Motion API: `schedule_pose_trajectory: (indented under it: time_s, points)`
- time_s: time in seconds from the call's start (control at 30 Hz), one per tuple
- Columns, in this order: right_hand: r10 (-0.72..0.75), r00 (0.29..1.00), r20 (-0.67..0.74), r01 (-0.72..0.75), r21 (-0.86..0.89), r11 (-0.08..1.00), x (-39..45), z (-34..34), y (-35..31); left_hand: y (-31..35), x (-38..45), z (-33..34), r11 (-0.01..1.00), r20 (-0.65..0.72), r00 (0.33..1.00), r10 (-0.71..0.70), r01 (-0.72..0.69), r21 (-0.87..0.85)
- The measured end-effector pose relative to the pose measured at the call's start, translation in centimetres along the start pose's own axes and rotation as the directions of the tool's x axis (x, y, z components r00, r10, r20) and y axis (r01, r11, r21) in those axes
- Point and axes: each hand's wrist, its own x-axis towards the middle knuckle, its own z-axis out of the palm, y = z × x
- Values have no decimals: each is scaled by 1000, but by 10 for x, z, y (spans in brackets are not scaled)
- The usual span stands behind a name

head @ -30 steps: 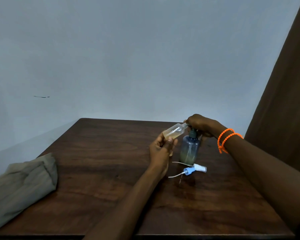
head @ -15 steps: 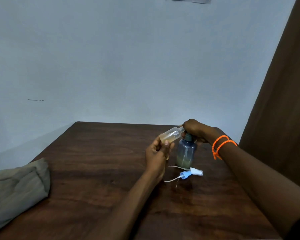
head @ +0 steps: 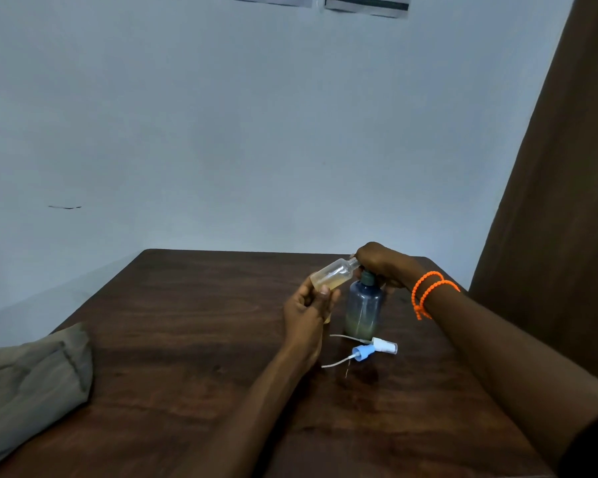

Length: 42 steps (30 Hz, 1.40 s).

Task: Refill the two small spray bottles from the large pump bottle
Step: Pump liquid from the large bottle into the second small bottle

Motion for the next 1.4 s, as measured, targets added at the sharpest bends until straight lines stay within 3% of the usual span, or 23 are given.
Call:
schedule_pose_trajectory:
  time_s: [0.23, 0.5, 0.7, 0.97, 1.4]
  points:
    - [-37, 999, -23, 39, 78, 996, 0, 0, 0, 3, -3, 3, 1000, 10, 1000, 3, -3, 17]
    - [1, 1000, 9, 0, -12, 1000, -5, -9, -5, 5, -5, 3, 1000, 5, 1000, -6, 6, -11]
    - [-17, 1000, -11, 18, 115, 993, 3, 5, -2, 1, -1, 2, 999, 17, 1000, 7, -6, -33]
    - [83, 996, 33, -83, 0, 997, -12, -8, -8, 0, 0, 1, 998, -2, 1000, -1, 1, -59]
    - [27, 1000, -8, -27, 63, 998, -10, -3, -10, -1, 1, 1, 999, 11, 1000, -1, 1, -47]
